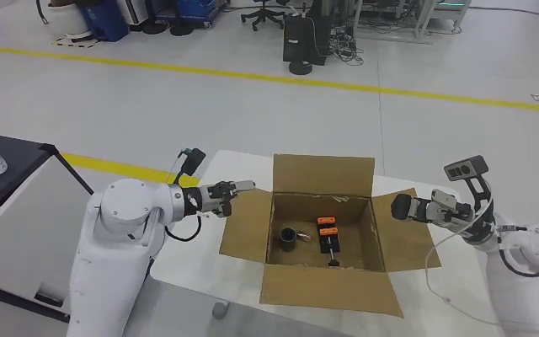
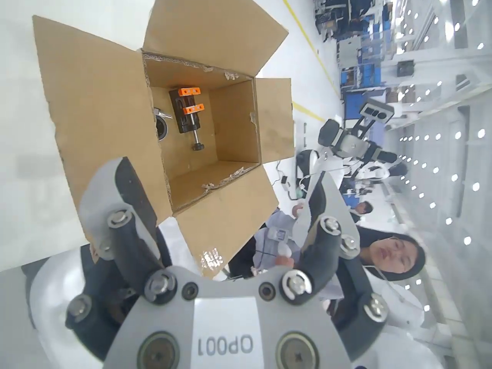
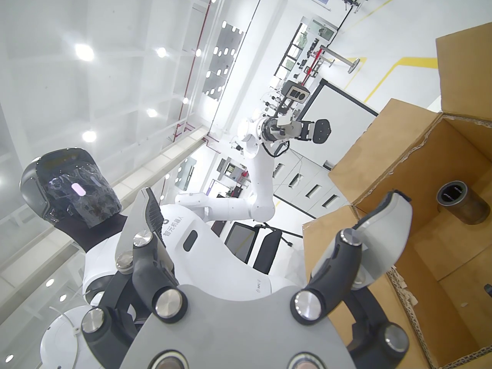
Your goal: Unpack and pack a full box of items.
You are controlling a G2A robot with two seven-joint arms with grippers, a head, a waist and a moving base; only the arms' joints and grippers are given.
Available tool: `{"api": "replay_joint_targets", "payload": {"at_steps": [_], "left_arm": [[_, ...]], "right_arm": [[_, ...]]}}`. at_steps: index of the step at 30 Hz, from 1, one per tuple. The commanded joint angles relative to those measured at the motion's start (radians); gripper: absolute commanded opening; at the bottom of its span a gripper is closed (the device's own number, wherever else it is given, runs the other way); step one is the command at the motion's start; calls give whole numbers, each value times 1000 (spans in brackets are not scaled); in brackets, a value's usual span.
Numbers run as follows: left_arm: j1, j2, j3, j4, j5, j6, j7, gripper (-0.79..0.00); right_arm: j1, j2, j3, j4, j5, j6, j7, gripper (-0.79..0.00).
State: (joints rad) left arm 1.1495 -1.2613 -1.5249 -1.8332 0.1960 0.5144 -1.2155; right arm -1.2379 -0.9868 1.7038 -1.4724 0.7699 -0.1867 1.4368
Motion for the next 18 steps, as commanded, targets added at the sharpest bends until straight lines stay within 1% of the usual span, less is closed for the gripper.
{"api": "replay_joint_targets", "payload": {"at_steps": [1,5,10,13,18], "left_arm": [[37,9,-33,-16,-14,-19,61,0],[74,24,-100,-13,-16,-32,48,0],[111,38,-139,-9,-11,-47,55,0],[127,43,-137,17,-18,-54,49,0],[136,50,-97,69,-7,-61,51,0]], "right_arm": [[0,0,0,0,0,0,0,0],[0,0,0,0,0,0,0,0],[0,0,0,0,0,0,0,0],[0,0,0,0,0,0,0,0],[0,0,0,0,0,0,0,0]]}}
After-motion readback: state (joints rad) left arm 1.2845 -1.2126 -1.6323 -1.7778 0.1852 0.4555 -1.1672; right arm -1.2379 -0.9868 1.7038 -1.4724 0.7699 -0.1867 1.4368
